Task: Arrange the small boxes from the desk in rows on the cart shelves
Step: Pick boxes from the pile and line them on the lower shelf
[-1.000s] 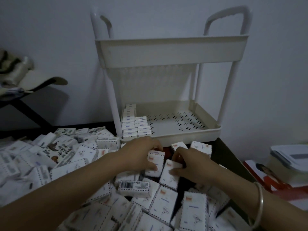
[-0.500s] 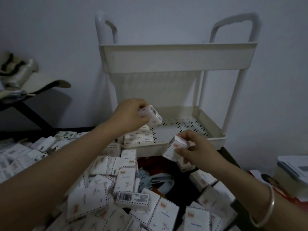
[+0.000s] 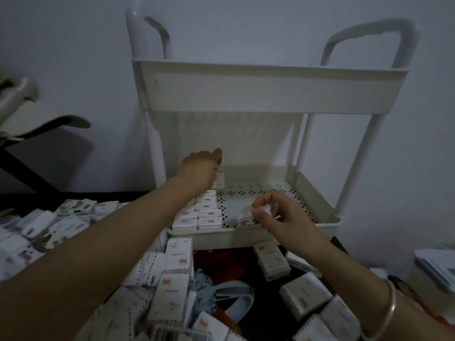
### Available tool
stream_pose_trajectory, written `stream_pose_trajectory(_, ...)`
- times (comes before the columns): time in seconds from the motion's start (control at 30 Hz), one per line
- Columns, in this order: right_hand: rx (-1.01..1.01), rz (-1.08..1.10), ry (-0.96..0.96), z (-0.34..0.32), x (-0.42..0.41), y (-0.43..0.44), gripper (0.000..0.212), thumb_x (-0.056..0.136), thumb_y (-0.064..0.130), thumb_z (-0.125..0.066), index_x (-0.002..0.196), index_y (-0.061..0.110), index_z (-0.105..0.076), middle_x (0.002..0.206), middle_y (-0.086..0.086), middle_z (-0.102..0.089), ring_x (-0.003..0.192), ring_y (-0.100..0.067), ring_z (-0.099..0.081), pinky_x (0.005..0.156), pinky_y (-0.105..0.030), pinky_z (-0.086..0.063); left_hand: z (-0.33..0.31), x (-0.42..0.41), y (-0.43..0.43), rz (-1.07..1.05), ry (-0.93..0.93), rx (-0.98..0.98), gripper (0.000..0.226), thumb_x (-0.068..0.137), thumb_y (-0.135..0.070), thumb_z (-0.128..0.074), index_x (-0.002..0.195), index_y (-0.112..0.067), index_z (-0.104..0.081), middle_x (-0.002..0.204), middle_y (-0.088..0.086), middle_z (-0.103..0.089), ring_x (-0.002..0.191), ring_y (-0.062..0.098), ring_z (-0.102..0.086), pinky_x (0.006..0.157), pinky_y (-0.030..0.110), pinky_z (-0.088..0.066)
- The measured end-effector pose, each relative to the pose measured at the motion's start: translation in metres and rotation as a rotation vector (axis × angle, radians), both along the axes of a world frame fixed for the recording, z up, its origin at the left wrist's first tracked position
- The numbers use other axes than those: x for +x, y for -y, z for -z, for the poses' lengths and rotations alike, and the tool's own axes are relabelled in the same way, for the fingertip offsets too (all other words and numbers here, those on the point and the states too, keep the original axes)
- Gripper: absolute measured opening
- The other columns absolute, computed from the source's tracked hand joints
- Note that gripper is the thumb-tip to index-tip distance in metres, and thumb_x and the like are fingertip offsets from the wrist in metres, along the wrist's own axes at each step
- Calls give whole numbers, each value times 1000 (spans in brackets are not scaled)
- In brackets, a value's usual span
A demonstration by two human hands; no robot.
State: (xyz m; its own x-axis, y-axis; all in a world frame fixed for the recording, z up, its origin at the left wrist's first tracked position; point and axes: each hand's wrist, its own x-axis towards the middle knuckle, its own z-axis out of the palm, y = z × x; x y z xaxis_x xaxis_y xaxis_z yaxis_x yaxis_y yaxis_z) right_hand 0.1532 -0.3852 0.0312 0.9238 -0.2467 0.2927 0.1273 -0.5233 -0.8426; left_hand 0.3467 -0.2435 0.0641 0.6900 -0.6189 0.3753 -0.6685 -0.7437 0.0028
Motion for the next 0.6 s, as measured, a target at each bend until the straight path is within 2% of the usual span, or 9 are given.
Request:
stream_pose_trajectory(0.07,-50,4,9,4,7,7,21,89,22,-65,103,37,-60,106,19,-59,93,-14,-61,82,-37,-54,8,5,-3,-33,-3,34,29,87,-5,-56,115,-9,-49,100,13,-62,82,26,-56,66,30,-42)
stream_pose_trajectory(0.13,-88,17,26,5,16,11,40,88,16,-66,117,40,-52,119,13,-52,100,-8,-58,78,-27,-56,13,8,-5,-74,-56,95,31,86,-2,-56,116,-8,-51,103,13,-62,84,25,-56,65,29,-40)
stream_pose_trajectory(0.23,-76,76,36,5,31,14,56,85,8,-68,127,33,-42,116,12,-49,97,-3,-58,68,-16,-52,18,10,-2,-102,-125,166,32,86,-2,-56,117,-7,-54,110,12,-60,95,26,-58,71,29,-42)
stream_pose_trajectory(0.37,15,227,91,7,57,15,36,87,7,-66,113,22,-47,103,14,-56,92,-4,-59,71,-23,-53,23,12,-1,-118,-187,172,29,84,-3,-55,113,-5,-61,112,12,-62,98,26,-59,75,27,-45)
stream_pose_trajectory(0.47,25,240,119,13,79,16,27,88,13,-68,111,20,-56,102,13,-61,92,-4,-60,73,-19,-50,25,12,-3,-128,-226,174,26,83,-1,-56,107,-4,-65,110,13,-64,98,26,-60,79,27,-48)
stream_pose_trajectory(0.53,-22,219,121,15,96,16,26,87,13,-68,111,19,-60,102,12,-62,92,-4,-58,73,-15,-46,26,8,-2,-143,-215,211,14,83,-1,-57,94,-3,-65,111,13,-64,102,26,-58,76,27,-44)
stream_pose_trajectory(0.6,-105,209,126,13,111,16,26,86,7,-66,109,20,-61,98,12,-59,85,-6,-55,67,-10,-41,25,0,-1,-164,-109,240,14,83,-2,-58,95,-3,-63,115,14,-57,113,28,-49,73,29,-36)
